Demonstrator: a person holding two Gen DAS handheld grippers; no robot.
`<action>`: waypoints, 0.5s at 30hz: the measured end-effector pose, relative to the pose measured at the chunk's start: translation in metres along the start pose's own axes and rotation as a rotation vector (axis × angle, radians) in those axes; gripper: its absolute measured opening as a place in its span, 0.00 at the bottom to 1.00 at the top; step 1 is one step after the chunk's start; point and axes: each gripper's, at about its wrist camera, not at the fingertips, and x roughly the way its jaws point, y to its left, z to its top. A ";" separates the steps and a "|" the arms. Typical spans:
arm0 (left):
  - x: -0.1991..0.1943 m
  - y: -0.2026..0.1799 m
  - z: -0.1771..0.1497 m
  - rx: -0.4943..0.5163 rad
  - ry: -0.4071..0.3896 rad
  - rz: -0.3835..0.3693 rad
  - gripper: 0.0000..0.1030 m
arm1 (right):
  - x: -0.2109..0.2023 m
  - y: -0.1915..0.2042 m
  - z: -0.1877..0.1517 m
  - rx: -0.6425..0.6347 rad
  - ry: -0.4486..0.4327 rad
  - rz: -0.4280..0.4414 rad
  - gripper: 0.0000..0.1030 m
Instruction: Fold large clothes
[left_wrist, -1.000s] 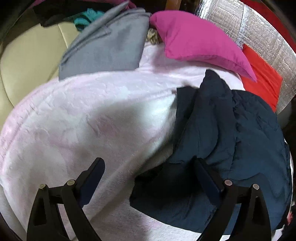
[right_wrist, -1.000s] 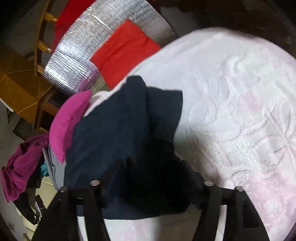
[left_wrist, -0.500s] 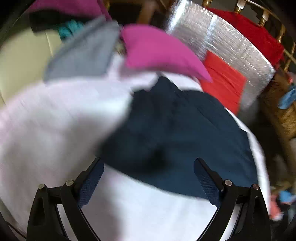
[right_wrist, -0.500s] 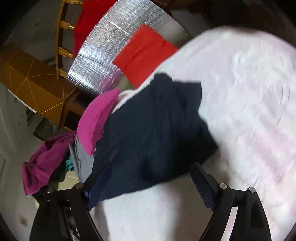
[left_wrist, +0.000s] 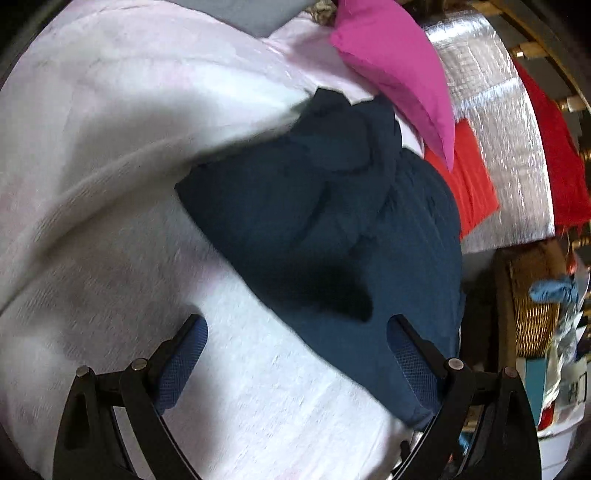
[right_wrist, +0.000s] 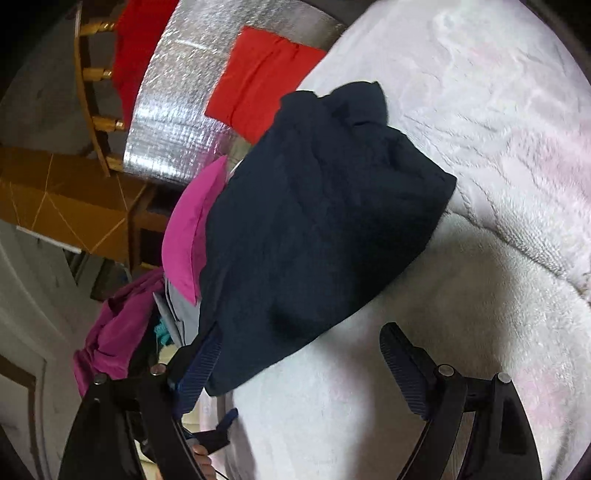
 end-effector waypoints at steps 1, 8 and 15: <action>0.001 -0.001 0.001 0.000 -0.005 -0.010 0.95 | 0.001 -0.002 0.001 0.009 -0.006 0.006 0.86; 0.016 -0.008 0.006 0.000 -0.016 -0.070 0.94 | 0.013 0.000 0.016 0.022 -0.037 0.027 0.86; 0.024 -0.006 0.018 -0.036 -0.026 -0.136 0.94 | 0.030 0.006 0.026 0.014 -0.063 0.004 0.87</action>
